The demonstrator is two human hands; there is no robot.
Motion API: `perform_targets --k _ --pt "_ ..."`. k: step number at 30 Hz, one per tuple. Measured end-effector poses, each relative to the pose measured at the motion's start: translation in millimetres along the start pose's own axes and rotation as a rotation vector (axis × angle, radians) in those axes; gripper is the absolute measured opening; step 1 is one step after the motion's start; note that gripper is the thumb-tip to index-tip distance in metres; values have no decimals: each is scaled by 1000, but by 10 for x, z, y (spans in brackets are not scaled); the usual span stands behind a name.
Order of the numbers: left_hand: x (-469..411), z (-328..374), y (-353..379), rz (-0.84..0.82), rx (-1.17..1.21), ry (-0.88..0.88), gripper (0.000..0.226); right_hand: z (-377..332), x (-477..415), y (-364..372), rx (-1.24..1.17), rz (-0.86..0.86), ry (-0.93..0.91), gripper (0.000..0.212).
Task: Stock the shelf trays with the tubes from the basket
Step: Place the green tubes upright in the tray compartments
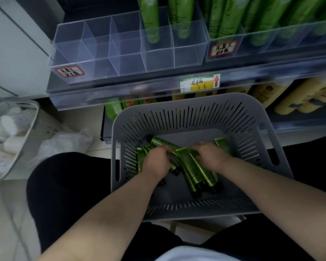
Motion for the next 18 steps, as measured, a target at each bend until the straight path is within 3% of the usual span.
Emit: perform_targets --k 6,14,18 --pt "8 -57 -1 11 22 -33 36 77 -179 84 128 -105 45 68" --pt "-47 -2 65 -14 9 -11 36 199 -89 -36 -7 -151 119 61" --pt "-69 61 107 -23 -2 13 34 219 -12 -111 39 -127 96 57"
Point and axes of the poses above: each hand's wrist, its own x-axis away from the middle knuckle, its own y-axis out of the palm, z = x × y, the point moved 5 cm from there along -x, towards the middle knuckle, and after that the axes turned 13 degrees about -x, right-handed, at the moved point
